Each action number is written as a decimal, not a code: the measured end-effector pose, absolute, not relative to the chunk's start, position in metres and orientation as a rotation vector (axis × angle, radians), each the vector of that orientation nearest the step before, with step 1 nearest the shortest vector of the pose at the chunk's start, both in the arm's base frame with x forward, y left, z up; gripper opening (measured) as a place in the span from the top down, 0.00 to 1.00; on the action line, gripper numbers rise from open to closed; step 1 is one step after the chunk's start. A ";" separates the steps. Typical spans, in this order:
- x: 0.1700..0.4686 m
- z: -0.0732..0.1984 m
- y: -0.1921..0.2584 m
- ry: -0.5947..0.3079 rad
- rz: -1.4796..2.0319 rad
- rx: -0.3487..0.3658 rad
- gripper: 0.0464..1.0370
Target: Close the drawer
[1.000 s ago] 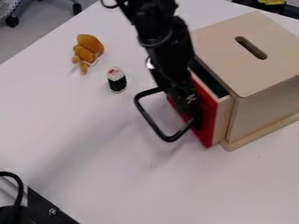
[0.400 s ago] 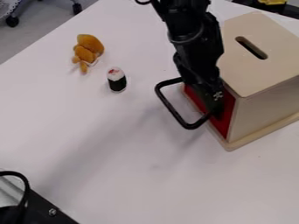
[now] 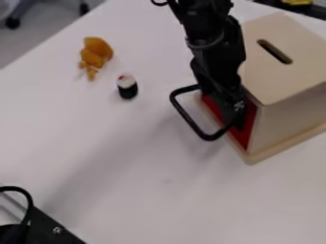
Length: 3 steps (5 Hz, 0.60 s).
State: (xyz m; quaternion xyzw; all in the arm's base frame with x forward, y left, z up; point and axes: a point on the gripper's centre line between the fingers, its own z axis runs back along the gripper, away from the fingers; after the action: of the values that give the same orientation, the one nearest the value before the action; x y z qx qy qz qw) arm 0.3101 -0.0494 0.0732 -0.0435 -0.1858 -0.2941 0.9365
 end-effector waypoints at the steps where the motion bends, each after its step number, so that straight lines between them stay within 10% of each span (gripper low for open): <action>1: 0.307 0.084 -0.047 -0.406 -0.593 -0.068 0.04; 3: 0.293 0.134 -0.042 -0.512 -0.581 -0.001 0.04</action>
State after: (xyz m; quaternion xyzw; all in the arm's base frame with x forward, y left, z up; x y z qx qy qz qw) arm 0.2925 -0.0418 0.1337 -0.0005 -0.2498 -0.2831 0.9260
